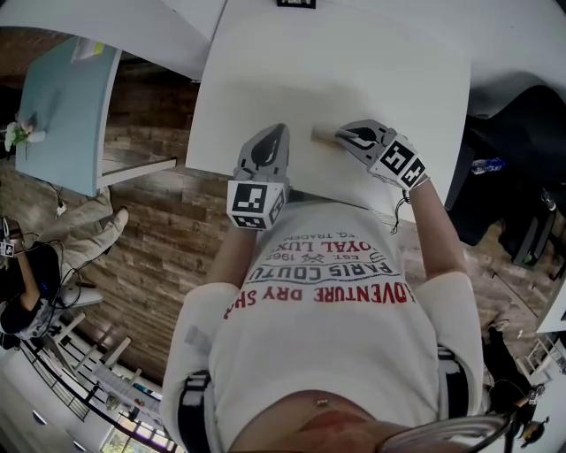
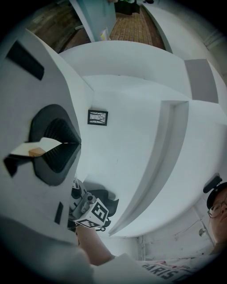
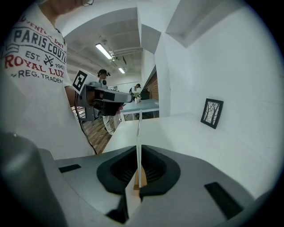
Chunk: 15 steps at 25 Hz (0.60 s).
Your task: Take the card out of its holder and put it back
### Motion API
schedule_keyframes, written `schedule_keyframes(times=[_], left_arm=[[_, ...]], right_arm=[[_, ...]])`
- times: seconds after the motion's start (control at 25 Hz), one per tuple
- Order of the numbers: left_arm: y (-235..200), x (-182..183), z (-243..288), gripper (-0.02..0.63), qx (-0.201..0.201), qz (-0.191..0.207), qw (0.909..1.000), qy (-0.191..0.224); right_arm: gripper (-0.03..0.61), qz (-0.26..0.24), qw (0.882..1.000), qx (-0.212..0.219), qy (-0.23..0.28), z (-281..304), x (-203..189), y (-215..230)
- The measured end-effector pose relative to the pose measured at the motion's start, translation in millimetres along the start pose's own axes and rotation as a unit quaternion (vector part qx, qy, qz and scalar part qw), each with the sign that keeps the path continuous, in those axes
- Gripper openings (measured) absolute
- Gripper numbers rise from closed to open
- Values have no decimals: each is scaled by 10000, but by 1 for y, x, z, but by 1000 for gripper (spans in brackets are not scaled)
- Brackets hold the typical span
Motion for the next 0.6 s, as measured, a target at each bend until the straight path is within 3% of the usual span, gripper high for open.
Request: schedule_keyframes(times=[0.6], left_arm=[[-6, -6, -7, 25, 271, -19, 9995, -148]], right_arm=[[35, 288, 9993, 192, 105, 14, -31, 10]])
Point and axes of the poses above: the fingertips, and each gripper's own axes: z forward along the fingers, y to its right, x out of its top, the point moved 10 cm from there along -z, backward along the fingers
